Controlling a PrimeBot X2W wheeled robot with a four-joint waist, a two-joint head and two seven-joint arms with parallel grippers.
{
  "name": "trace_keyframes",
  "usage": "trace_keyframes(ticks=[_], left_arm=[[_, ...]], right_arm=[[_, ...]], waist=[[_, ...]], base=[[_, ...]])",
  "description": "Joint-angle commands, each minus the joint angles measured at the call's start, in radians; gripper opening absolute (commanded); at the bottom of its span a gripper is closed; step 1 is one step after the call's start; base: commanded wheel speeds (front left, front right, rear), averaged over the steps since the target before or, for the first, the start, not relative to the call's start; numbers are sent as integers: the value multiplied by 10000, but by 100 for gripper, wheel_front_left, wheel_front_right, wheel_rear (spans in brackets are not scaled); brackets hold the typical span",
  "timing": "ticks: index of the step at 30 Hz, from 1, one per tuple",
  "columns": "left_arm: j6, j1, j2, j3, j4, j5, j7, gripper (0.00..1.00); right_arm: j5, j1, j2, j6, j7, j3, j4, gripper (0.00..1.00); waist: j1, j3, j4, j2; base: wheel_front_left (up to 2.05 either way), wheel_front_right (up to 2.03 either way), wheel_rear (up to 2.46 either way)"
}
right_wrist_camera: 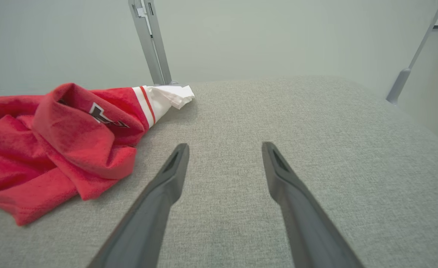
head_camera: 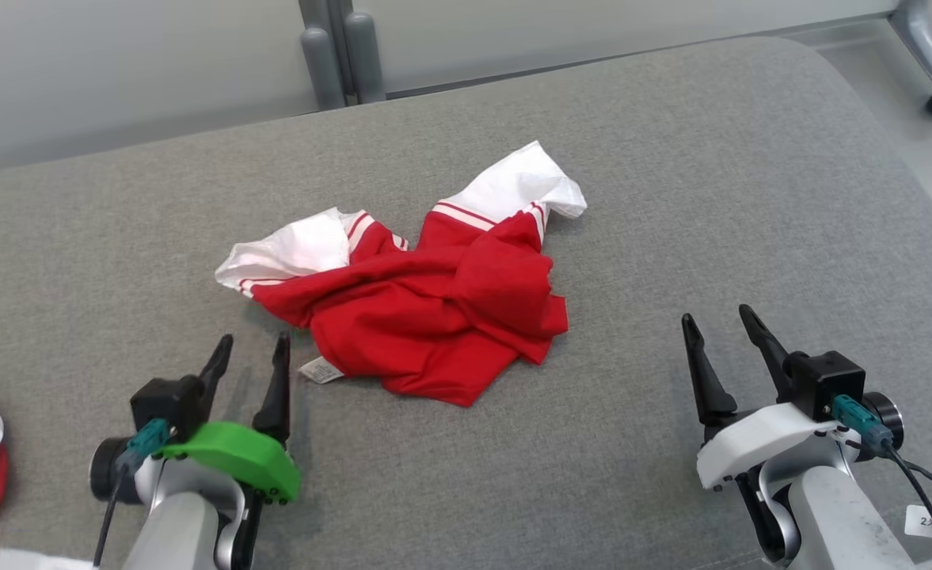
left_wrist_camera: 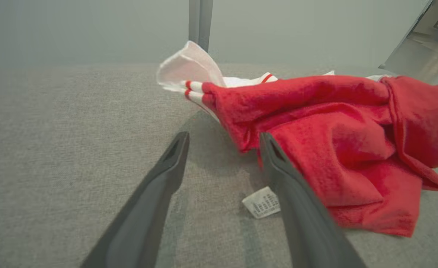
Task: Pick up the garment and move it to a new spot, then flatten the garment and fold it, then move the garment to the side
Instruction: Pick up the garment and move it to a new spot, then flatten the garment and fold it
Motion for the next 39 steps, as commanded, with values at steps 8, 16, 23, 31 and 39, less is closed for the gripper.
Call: trace_keyframes(ticks=[8, 16, 23, 31, 39], left_arm=[[262, 2053, -262, 2054, -1710, 1377, -2, 100], [111, 2753, -472, 2812, -2165, 2267, -2, 100], [17, 3040, -610, 3075, -2303, 2571, -2, 100], [-55, 3357, -727, 3168, -2562, 2701, -2, 100], [-102, 3324, -777, 3023, -2580, 2677, -2, 100]], right_arm=[[-83, 345, 7, -14, -34, -76, -160, 100], [10, 579, 50, -14, -36, 1, -114, 100], [-28, 771, 108, -12, -36, -94, -68, 100], [1, 997, 148, -12, -34, -175, -43, 100], [-33, 1001, 62, -12, -34, -223, 5, 100]], waist=[[0, -852, 1183, -1], [0, -1393, 1919, -1], [0, -1689, 2214, -1], [0, -1855, 2303, -1], [0, -1758, 2269, -1]], base=[[0, 0, 0], [0, 0, 0], [0, 0, 0], [0, 0, 0], [0, 0, 0]])
